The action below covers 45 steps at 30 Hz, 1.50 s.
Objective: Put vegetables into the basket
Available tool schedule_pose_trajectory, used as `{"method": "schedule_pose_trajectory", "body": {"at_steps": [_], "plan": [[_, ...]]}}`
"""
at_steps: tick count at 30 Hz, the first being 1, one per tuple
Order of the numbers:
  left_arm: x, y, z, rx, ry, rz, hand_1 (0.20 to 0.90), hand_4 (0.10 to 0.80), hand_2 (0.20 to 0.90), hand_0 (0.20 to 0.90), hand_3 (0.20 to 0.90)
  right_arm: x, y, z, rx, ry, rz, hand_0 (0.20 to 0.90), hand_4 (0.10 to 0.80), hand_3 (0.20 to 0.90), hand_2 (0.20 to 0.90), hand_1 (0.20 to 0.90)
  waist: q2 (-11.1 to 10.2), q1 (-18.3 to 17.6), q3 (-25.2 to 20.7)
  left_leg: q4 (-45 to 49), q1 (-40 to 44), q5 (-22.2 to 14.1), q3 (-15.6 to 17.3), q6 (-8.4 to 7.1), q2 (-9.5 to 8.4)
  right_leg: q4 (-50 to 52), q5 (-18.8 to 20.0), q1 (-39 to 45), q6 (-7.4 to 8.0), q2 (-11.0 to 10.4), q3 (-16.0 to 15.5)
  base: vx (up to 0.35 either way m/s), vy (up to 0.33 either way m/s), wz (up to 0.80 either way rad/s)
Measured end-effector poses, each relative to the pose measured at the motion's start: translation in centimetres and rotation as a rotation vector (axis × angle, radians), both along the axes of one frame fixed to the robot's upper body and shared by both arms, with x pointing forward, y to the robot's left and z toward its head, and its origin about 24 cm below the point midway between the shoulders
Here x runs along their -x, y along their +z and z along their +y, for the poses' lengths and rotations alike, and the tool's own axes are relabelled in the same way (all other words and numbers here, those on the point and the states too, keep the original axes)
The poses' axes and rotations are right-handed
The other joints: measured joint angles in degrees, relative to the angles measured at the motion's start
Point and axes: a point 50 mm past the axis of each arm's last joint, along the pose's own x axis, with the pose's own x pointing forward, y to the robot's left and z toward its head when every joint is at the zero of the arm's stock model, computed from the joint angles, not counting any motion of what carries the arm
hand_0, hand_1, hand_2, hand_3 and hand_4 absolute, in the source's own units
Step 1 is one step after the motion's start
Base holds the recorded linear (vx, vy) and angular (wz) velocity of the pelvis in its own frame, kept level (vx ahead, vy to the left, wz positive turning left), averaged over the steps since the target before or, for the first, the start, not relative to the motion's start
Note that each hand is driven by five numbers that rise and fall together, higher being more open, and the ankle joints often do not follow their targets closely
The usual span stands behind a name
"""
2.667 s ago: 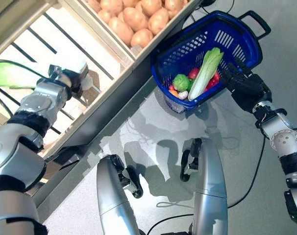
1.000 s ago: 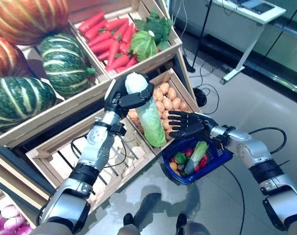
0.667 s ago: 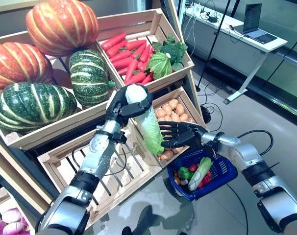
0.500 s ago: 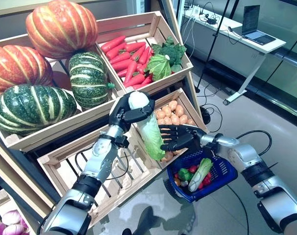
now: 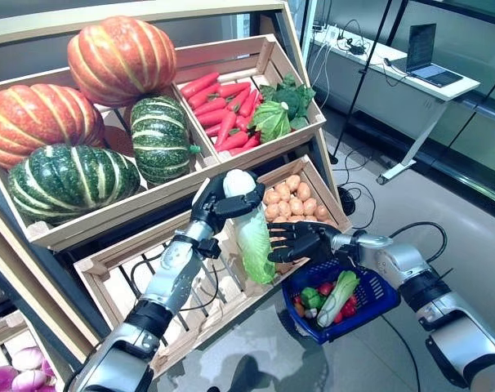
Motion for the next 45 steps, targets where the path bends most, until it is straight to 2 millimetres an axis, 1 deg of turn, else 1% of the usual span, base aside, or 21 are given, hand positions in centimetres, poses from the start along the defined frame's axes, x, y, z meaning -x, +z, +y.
{"method": "schedule_pose_trajectory", "body": {"at_steps": [4, 7, 11, 13, 16, 22, 26, 30, 32, 36, 38, 40, 41, 43, 45], "plan": [[0.5, -1.1, -0.7, 0.109, -0.002, 0.048, 0.3, 0.4, 0.3, 0.3, 0.3, -0.7, -0.7, -0.4, 0.067, -0.072, 0.014, 0.9, 0.8, 0.9, 0.9, 0.9, -0.04, 0.04, -1.18, -0.12, -0.06, 0.33, -0.14, -0.03, 0.0, -0.08, -0.01, -0.01, 0.02, 0.06, 1.17, -0.003, 0.0, 0.02], [0.5, -1.2, -1.2, 0.115, -0.013, 0.053, 0.3, 0.4, 0.3, 0.3, 0.3, -0.9, -0.8, -0.2, 0.068, -0.089, 0.025, 0.9, 0.8, 0.9, 0.9, 0.9, -0.03, 0.03, -1.23, -0.13, -0.12, 0.67, -0.23, -0.08, 0.08, -0.08, -0.01, 0.02, 0.03, 0.18, 1.31, -0.004, 0.0, 0.02], [0.7, -1.4, -1.4, 0.105, -0.025, 0.061, 0.3, 0.4, 0.3, 0.3, 0.3, -0.9, -1.5, 0.3, 0.067, -0.115, 0.051, 0.9, 0.8, 0.9, 0.9, 0.9, 0.32, -0.05, -2.05, -0.15, -0.28, 0.88, -0.34, -0.08, 0.14, -0.08, 0.0, -0.02, 0.03, 0.24, 1.34, -0.003, 0.001, 0.01], [0.8, -1.7, -1.3, 0.109, -0.021, 0.071, 0.3, 0.4, 0.3, 0.3, 0.3, -0.8, -2.1, 0.7, 0.054, -0.133, 0.078, 0.9, 0.8, 0.9, 0.9, 0.9, 0.53, -0.03, -2.94, -0.15, -0.29, 0.9, -0.39, -0.11, 0.19, -0.08, 0.0, 0.0, 0.04, 0.29, 1.33, 0.0, 0.0, 0.0], [1.0, -2.1, -0.7, 0.186, 0.007, 0.1, 0.3, 0.4, 0.3, 0.3, 0.3, -0.7, -2.5, 0.8, -0.004, -0.153, 0.119, 0.9, 0.8, 0.9, 0.9, 0.9, 0.96, 0.22, -3.53, -0.15, -0.33, 0.96, -0.55, -0.13, 0.19, -0.09, 0.0, 0.09, 0.04, 0.3, 1.24, -0.002, 0.009, 0.02], [1.5, -2.9, 0.1, 0.282, 0.027, 0.135, 0.3, 0.4, 0.3, 0.3, 0.3, -0.3, -2.7, 0.8, -0.087, -0.094, 0.164, 0.9, 0.8, 0.9, 0.9, 0.9, 1.04, 0.44, -3.76, -0.17, -0.99, 1.54, -1.86, -0.12, 0.17, -0.09, 0.0, 0.18, 0.04, 0.41, 1.15, 0.001, 0.014, 0.11], [1.8, -3.1, 0.0, 0.3, -0.011, 0.137, 0.3, 0.4, 0.3, 0.3, 0.3, 0.2, -3.2, 0.4, -0.151, -0.015, 0.215, 0.9, 0.8, 0.9, 0.9, 0.9, 1.06, 1.65, -3.95, -0.18, -1.16, 1.8, -2.18, -0.11, 0.16, -0.1, 0.0, 0.18, 0.04, 0.45, 1.15, 0.002, 0.005, 0.04], [1.9, -3.2, -0.4, 0.32, -0.07, 0.143, 0.3, 0.4, 0.3, 0.3, 0.3, 0.4, -3.3, 0.1, -0.187, 0.033, 0.236, 0.9, 0.8, 0.9, 0.9, 0.9, 1.01, 1.75, -4.65, -0.19, -1.86, 2.24, -3.34, -0.05, 0.06, -0.11, -0.01, 0.12, 0.04, 0.51, 1.16, 0.001, 0.002, 0.15], [2.1, -3.6, -1.3, 0.34, -0.121, 0.16, 0.3, 0.4, 0.3, 0.3, 0.3, 0.4, -3.4, 0.6, -0.182, 0.058, 0.201, 0.9, 0.8, 0.9, 0.9, 0.9, 0.99, 1.96, -5.21, -0.19, -1.98, 2.34, -3.4, -0.06, 0.06, -0.11, -0.01, 0.09, 0.05, 0.53, 1.22, 0.001, 0.003, 0.05], [2.2, -3.7, -1.5, 0.337, -0.134, 0.168, 0.3, 0.4, 0.3, 0.3, 0.3, 0.1, -3.1, 0.7, -0.125, 0.109, 0.097, 0.9, 0.8, 0.9, 0.9, 0.9, 1.03, 1.69, -5.4, -0.2, -2.04, 2.52, -3.39, -0.04, 0.09, -0.12, -0.01, 0.01, 0.07, 0.58, 1.4, 0.0, 0.0, 0.0], [2.2, -3.8, -1.7, 0.33, -0.142, 0.174, 0.3, 0.4, 0.3, 0.3, 0.3, -0.2, -2.6, 1.0, -0.079, 0.152, 0.015, 0.9, 0.8, 0.9, 0.9, 0.9, 1.01, 1.63, -5.63, -0.21, -2.05, 2.52, -3.37, -0.05, 0.13, -0.12, 0.0, -0.07, 0.08, 0.62, 1.53, -0.001, -0.002, -0.02], [2.4, -4.0, -1.8, 0.305, -0.15, 0.179, 0.3, 0.4, 0.3, 0.3, 0.3, -0.4, -2.0, 1.4, 0.01, 0.211, -0.082, 0.9, 0.8, 0.9, 0.9, 0.9, 1.0, 1.57, -5.82, -0.2, -2.05, 2.52, -3.28, -0.05, 0.14, -0.12, 0.0, -0.22, 0.08, 0.65, 2.14, -0.001, -0.002, -0.04], [2.4, -4.1, -1.9, 0.293, -0.154, 0.182, 0.3, 0.4, 0.3, 0.3, 0.3, -0.6, -1.6, 1.6, 0.071, 0.25, -0.14, 0.9, 0.8, 0.9, 0.9, 0.9, 0.98, 1.48, -5.87, -0.2, -2.16, 2.52, -3.21, -0.05, 0.15, -0.12, 0.0, -0.42, 0.08, 0.69, 2.76, -0.004, 0.0, -0.06], [2.6, -4.5, -1.9, 0.27, -0.15, 0.193, 0.3, 0.4, 0.3, 0.3, 0.3, -0.8, -0.8, 2.5, 0.202, 0.324, -0.258, 0.9, 0.8, 0.9, 0.9, 0.9, 0.9, 1.33, -5.92, -0.2, -2.2, 2.52, -3.2, -0.05, 0.19, -0.11, 0.01, -0.6, 0.09, 0.7, 2.97, -0.008, 0.002, -0.05], [2.7, -4.7, -1.7, 0.261, -0.139, 0.2, 0.3, 0.4, 0.3, 0.3, 0.3, -0.8, 0.1, 3.7, 0.25, 0.377, -0.318, 0.9, 0.8, 0.9, 0.9, 0.9, 0.81, 0.83, -5.98, -0.2, -2.36, 2.52, -3.12, -0.05, 0.23, -0.11, 0.02, -0.87, 0.09, 0.73, 3.14, -0.006, 0.001, -0.02]]}}
